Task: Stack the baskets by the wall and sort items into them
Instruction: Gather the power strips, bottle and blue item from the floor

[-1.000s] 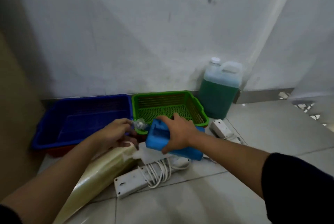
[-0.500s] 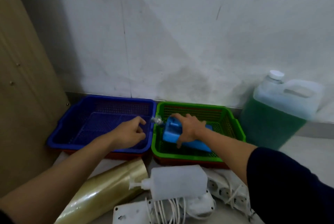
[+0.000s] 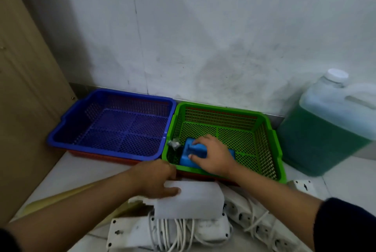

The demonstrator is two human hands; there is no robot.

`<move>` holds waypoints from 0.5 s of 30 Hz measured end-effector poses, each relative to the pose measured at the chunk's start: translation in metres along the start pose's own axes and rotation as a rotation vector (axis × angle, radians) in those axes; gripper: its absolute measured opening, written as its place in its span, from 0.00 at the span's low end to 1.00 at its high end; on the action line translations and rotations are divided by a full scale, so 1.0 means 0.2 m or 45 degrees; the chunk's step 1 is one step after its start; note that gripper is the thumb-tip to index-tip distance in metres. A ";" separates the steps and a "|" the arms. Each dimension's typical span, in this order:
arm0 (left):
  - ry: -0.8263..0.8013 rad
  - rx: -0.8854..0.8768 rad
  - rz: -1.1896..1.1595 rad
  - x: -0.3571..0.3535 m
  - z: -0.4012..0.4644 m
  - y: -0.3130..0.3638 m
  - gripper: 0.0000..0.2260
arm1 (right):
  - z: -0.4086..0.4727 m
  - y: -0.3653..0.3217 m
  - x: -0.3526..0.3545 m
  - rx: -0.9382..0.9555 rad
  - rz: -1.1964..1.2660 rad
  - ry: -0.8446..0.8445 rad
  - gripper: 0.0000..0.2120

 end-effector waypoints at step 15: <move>0.098 -0.093 0.013 -0.03 -0.06 -0.03 0.33 | -0.42 -0.05 -0.27 0.311 -0.526 0.054 0.39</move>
Point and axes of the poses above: each hand's wrist, its own z-axis towards the middle knuckle, its own x-axis out of the back of the hand, y = z × x, the point moved 3 cm from there along z, towards the middle knuckle, and after that the axes turned 13 degrees about -y, right-handed, at the moved point
